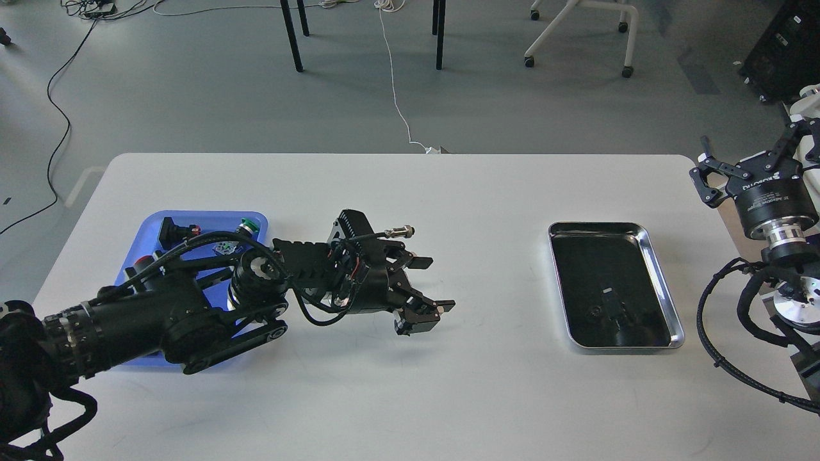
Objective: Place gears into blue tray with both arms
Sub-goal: 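Grasp the black gear on the table with the left gripper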
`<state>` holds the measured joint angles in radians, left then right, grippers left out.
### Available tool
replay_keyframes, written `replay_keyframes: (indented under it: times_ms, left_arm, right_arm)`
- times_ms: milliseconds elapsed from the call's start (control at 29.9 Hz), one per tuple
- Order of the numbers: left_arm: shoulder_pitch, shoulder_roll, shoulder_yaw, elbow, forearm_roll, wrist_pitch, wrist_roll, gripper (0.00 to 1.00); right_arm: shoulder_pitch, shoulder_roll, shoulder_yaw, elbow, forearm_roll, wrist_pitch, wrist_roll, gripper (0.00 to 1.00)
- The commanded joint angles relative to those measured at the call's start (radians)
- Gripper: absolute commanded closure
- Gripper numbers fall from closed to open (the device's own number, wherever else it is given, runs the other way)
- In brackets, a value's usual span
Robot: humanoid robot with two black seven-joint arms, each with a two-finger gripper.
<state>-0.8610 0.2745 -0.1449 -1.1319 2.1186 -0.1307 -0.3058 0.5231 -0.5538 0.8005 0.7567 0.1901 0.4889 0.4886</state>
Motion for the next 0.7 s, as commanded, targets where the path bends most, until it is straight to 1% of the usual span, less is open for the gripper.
replay_keyframes:
  times_ms: [0, 167, 335, 468, 669]
  left_arm:
    - [0.003, -0.017, 0.010, 0.047, 0.044, 0.000, -0.001, 0.32]
    - [0.016, -0.024, 0.028, 0.077, 0.057, 0.014, -0.001, 0.38]
    - [0.022, -0.026, 0.030, 0.101, 0.057, 0.016, -0.001, 0.47]
    - [0.040, -0.026, 0.031, 0.103, 0.063, 0.042, -0.001, 0.49]
    - [0.068, -0.028, 0.033, 0.120, 0.063, 0.052, 0.001, 0.52]
  right_arm:
    - [0.000, 0.011, 0.000, -0.002, -0.001, 0.000, 0.000, 0.01]
    - [0.000, 0.023, -0.018, 0.000, -0.006, 0.000, 0.000, 0.01]
    - [0.003, 0.028, -0.021, 0.001, -0.014, 0.000, 0.000, 0.01]
    - [0.005, 0.028, -0.021, 0.001, -0.014, 0.000, 0.000, 0.01]
    - [0.006, 0.028, -0.021, 0.001, -0.014, 0.000, 0.000, 0.01]
